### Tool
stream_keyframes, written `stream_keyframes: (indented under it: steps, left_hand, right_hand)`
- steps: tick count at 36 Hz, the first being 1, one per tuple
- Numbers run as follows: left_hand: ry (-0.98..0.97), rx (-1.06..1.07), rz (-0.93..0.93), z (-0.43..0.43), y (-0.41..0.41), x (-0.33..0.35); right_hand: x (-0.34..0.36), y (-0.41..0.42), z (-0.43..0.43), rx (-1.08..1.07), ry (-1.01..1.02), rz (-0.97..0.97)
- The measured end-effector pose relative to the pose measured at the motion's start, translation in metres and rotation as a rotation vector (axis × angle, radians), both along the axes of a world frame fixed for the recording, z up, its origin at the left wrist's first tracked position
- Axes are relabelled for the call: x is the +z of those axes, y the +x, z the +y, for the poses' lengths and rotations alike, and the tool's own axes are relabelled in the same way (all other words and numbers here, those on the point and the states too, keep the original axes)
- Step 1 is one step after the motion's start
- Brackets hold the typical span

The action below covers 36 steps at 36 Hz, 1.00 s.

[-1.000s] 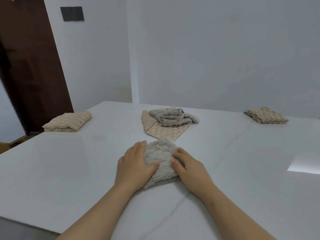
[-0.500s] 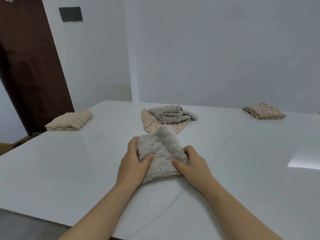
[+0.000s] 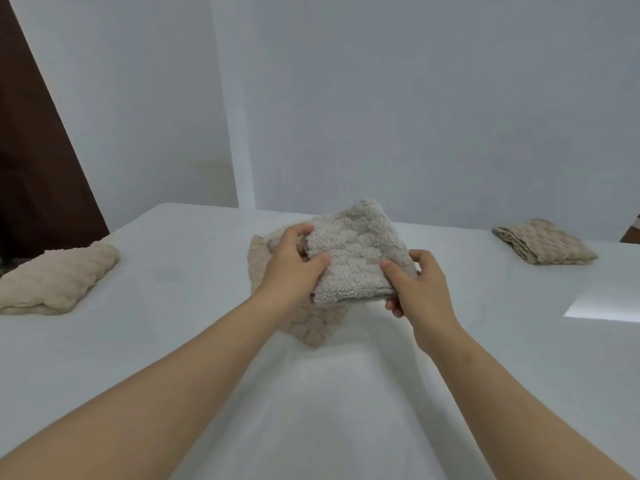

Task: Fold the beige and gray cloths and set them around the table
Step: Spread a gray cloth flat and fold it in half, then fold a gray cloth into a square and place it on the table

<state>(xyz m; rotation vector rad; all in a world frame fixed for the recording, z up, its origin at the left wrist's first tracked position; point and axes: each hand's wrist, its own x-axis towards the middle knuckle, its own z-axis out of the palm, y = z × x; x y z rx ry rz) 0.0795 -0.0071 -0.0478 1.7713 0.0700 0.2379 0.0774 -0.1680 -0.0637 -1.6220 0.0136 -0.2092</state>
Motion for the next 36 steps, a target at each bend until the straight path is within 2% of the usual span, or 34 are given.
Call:
stream_keyframes:
  steps: [4, 8, 15, 20, 24, 30, 36]
  left_hand:
    - [0.035, -0.017, 0.064, -0.011, 0.049, 0.023]
    - [0.091, -0.070, 0.153, -0.020, 0.089, 0.044]
    - [0.365, -0.049, 0.233, -0.019, 0.137, 0.048]
    - [0.515, -0.055, 0.284, -0.013, 0.150, 0.032]
    - [0.623, -0.065, 0.286, -0.008, 0.155, 0.026]
    - [0.634, -0.101, 0.299, -0.006, 0.159, 0.019]
    - [0.683, -0.251, 0.394, -0.001, 0.156, 0.002]
  right_hand:
    - [0.025, 0.048, -0.011, -0.032, 0.049, 0.073]
    - [0.049, 0.092, -0.028, -0.023, 0.217, 0.208]
    - [0.055, 0.157, -0.060, -0.088, 0.235, 0.341]
    - [0.043, 0.183, -0.075, -0.096, 0.228, 0.409]
    - [0.048, 0.202, -0.079, -0.036, 0.317, 0.423]
    - [0.065, 0.232, -0.068, 0.062, 0.498, 0.378]
    - [0.028, 0.236, -0.074, 0.012, 0.403, 0.561]
